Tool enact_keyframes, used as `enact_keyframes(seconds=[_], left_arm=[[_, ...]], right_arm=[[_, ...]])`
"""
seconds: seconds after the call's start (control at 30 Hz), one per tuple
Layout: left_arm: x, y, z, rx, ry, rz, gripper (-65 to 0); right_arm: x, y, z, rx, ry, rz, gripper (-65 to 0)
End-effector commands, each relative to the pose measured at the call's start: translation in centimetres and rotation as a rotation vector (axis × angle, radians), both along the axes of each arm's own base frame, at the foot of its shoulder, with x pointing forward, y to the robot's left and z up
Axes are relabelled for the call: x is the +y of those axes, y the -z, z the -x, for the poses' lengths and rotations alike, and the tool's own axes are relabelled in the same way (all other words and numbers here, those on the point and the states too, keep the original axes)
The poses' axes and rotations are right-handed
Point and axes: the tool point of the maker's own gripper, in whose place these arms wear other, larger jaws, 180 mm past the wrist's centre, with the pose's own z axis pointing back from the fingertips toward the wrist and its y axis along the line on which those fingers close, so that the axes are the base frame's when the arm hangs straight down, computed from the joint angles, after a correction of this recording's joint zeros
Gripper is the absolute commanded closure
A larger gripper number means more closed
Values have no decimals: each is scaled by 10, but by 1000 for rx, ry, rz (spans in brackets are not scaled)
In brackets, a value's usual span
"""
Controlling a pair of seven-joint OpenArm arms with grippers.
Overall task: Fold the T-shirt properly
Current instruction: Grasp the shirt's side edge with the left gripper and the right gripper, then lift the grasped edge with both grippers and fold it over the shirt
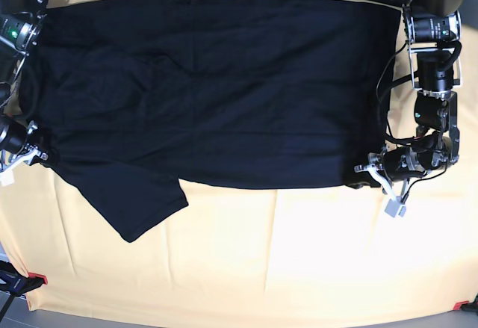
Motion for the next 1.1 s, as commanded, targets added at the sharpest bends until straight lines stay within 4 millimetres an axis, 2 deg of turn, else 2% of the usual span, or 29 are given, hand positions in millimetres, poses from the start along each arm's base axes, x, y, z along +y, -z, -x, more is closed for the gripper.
enact_keyframes(seconds=[0.0,0.2,0.33,0.53,0.67,0.87,0.97,1.07], left_arm=[[6,-24,-15,-64,0,-4,0],[0,-47,-27,-139,52,-1,0],[-12,-63,-27,-208,113,44,0],[-18,-69,-24,-236,158,75,0],[-16,-78,-18,-222,169,129,0],[-4,-96,-10,-219,174,202,0],[-5,-102,-4,-215,193,245,0],[-14,-106,10,-197,251,285,0]], right_arm=[[-19,-27,-14,-68,25,36,0],[-19,-41,-19,-89,-5,72,0],[-14,-56,-26,-122,-52,126,0],[8,-63,-33,-127,-158,203,0],[10,-74,-35,-146,-192,249,0],[9,-84,-14,-158,-231,244,0],[13,-84,-2,-159,-272,295,0],[21,-84,12,-159,-322,346,0]])
